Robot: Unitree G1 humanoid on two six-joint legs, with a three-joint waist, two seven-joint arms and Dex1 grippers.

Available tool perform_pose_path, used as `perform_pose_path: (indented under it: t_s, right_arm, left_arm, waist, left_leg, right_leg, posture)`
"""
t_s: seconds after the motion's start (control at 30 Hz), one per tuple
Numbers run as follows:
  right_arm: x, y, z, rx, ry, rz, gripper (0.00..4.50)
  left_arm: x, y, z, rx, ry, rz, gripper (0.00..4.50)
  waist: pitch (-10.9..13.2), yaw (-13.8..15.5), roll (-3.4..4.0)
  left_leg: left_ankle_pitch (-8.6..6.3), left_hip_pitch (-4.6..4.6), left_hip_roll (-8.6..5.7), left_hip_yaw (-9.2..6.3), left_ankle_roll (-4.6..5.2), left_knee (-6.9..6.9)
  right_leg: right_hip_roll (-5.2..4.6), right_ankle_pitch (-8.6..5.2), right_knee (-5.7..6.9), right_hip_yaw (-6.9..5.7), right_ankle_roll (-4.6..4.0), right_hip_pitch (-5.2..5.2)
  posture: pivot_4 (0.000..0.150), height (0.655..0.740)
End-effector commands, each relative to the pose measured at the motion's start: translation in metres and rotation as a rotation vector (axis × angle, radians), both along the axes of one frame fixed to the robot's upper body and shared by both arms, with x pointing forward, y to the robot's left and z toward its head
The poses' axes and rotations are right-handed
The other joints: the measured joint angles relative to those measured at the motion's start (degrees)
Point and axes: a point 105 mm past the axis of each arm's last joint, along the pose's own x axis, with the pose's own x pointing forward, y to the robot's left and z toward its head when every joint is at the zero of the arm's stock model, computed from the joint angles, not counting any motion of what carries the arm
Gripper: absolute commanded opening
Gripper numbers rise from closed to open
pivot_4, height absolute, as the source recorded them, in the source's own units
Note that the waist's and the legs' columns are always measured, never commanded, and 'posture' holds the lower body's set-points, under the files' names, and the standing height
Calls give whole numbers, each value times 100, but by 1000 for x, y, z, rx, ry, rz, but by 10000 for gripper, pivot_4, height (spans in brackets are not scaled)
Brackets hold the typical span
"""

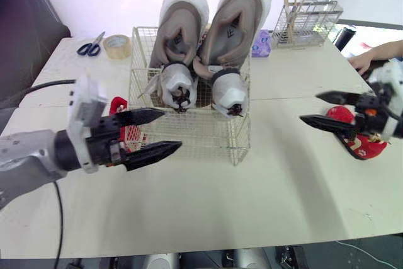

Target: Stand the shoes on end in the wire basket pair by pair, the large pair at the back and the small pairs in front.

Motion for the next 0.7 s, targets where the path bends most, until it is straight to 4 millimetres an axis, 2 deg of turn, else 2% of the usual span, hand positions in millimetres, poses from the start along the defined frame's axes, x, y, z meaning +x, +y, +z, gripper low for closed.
perform_pose_path:
  t_s: [0.03, 0.13, 0.2, 0.27, 0.33, 0.5, 0.7]
  right_arm:
    - [-18, -37, 19, 6, -193, -251, 45000]
    - [-43, -70, -1, -36, -210, -478, 45000]
    - [-63, -82, -21, -81, -174, -558, 45000]
    - [-74, -92, -28, -76, -177, -632, 45000]
    - [-75, -102, -33, -36, -197, -700, 45000]
    - [-72, -112, -69, 33, -102, -733, 45000]
    - [-55, -141, -104, 87, -60, -815, 45000]
  left_arm:
    - [-12, -20, -14, 75, 17, -167, 44488]
    - [-17, -27, -19, 52, 21, -282, 44488]
    - [-19, -30, -23, 49, 40, -328, 44488]
    - [-18, -33, -25, 47, 34, -346, 44488]
    - [-19, -37, -25, 47, 29, -365, 44488]
    - [-23, -39, -25, 46, 25, -359, 44488]
    - [-29, -41, -23, 44, 19, -336, 44488]
  waist:
    - [-2, -5, -3]
    - [-3, 1, 3]
    - [-4, 5, 5]
    - [-4, -1, 5]
    - [-4, -42, 6]
    - [-5, -71, 5]
    - [-5, -65, 6]
  left_leg:
    - [0, 2, 0, -2, -1, 0]
    - [2, 12, 1, -2, -3, -6]
    - [3, 12, 2, -2, -6, -7]
    - [3, 14, 3, -5, -6, -7]
    - [3, 22, 3, 3, -6, -5]
    - [1, 38, 3, -3, -3, -3]
    - [-1, 36, 1, -3, 3, -1]
  right_leg:
    - [3, 0, 0, 0, 0, 2]
    - [9, -1, 0, 2, 3, 7]
    - [12, -2, 0, 2, 3, 6]
    - [13, -3, -1, 2, 3, 10]
    - [13, -8, -3, 18, -9, 10]
    - [16, -16, -6, 37, -23, 27]
    - [17, -17, -9, 40, -22, 28]
  posture:
    - [1500, 7400]
    - [1500, 7400]
    - [1500, 7400]
    - [1500, 7400]
    - [1500, 7400]
    - [1500, 7400]
    - [1500, 7400]
